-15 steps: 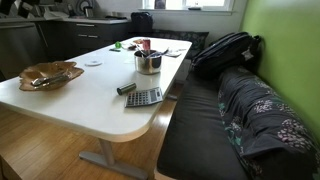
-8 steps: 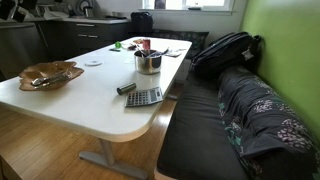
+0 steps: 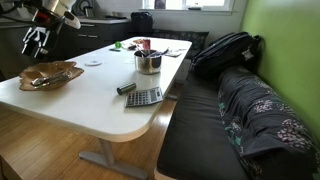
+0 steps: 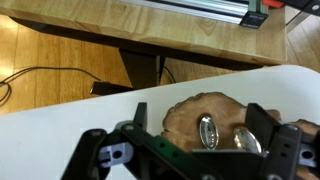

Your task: Remove the pile of spoons from the wooden plate and put them in the pot

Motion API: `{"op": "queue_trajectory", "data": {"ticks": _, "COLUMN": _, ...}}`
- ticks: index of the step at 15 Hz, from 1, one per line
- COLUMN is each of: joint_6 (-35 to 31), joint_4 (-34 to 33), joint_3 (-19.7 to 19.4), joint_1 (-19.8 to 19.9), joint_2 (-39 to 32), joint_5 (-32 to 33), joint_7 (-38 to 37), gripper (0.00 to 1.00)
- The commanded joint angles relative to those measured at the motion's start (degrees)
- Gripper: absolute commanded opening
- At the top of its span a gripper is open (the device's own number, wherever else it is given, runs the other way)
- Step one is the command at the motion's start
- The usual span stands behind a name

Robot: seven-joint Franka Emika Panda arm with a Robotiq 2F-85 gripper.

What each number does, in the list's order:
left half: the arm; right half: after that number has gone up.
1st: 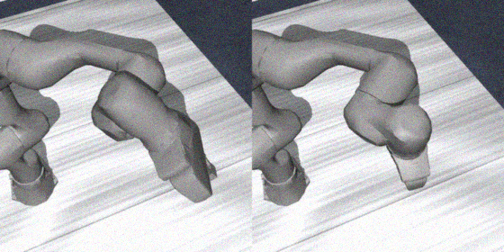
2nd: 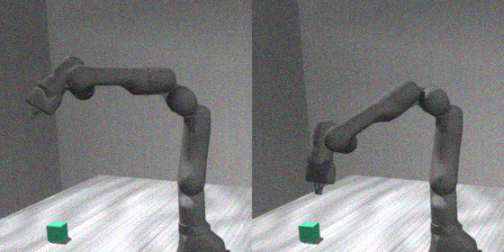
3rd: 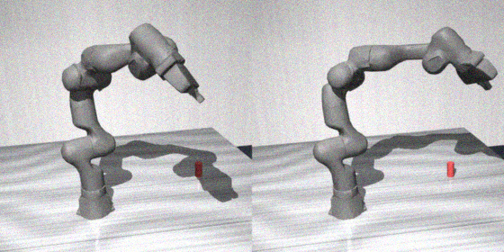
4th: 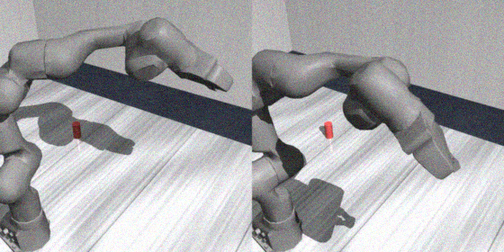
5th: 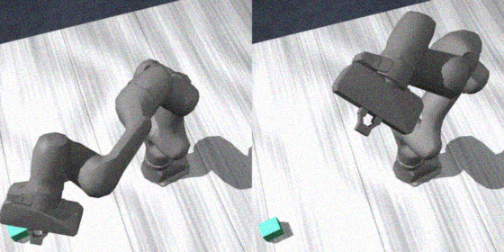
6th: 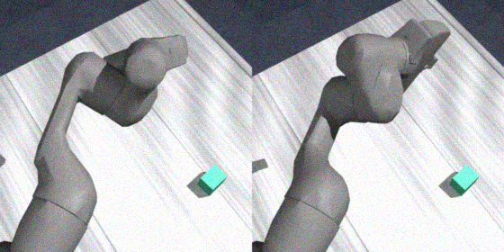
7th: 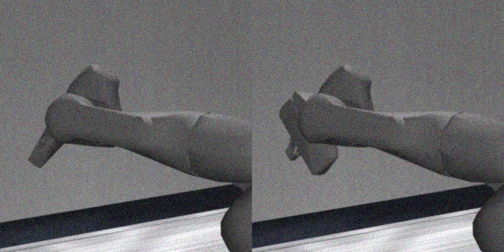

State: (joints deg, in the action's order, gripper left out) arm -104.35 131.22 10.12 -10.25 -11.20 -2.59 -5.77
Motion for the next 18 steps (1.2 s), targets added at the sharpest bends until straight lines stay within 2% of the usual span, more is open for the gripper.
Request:
{"op": "queue_trajectory", "data": {"ticks": 1, "joint_6": -0.7, "joint_4": -5.8, "joint_3": 0.5, "joint_1": -2.5, "joint_2": -9.0, "joint_5": 1.9, "joint_7": -3.3, "gripper": 1.0}}
{"op": "queue_trajectory", "data": {"ticks": 2, "joint_6": -1.2, "joint_4": -2.5, "joint_3": 0.2, "joint_1": -1.7, "joint_2": -5.2, "joint_5": 0.6, "joint_7": -1.7, "gripper": 1.0}}
{"op": "queue_trajectory", "data": {"ticks": 6, "joint_6": -1.2, "joint_4": -5.6, "joint_3": 0.2, "joint_1": -2.7, "joint_2": -9.3, "joint_5": 0.8, "joint_7": -2.1, "gripper": 1.0}}
{"op": "queue_trajectory", "data": {"ticks": 12, "joint_6": -21.9, "joint_4": -2.8, "joint_3": -1.7, "joint_1": -6.4, "joint_2": -9.5, "joint_5": 10.7, "joint_7": -14.5, "gripper": 1.0}}
{"op": "queue_trajectory", "data": {"ticks": 15, "joint_6": -29.5, "joint_4": -2.2, "joint_3": -1.4, "joint_1": -7.9, "joint_2": -10.0, "joint_5": 10.4, "joint_7": -18.7, "gripper": 1.0}}
{"op": "queue_trajectory", "data": {"ticks": 16, "joint_6": -31.8, "joint_4": -2.0, "joint_3": -1.6, "joint_1": -8.4, "joint_2": -10.2, "joint_5": 10.5, "joint_7": -19.8, "gripper": 0.97}}
{"op": "queue_trajectory", "data": {"ticks": 18, "joint_6": -34.5, "joint_4": -1.7, "joint_3": -2.0, "joint_1": -9.3, "joint_2": -10.7, "joint_5": 10.5, "joint_7": -21.7, "gripper": 0.8}}
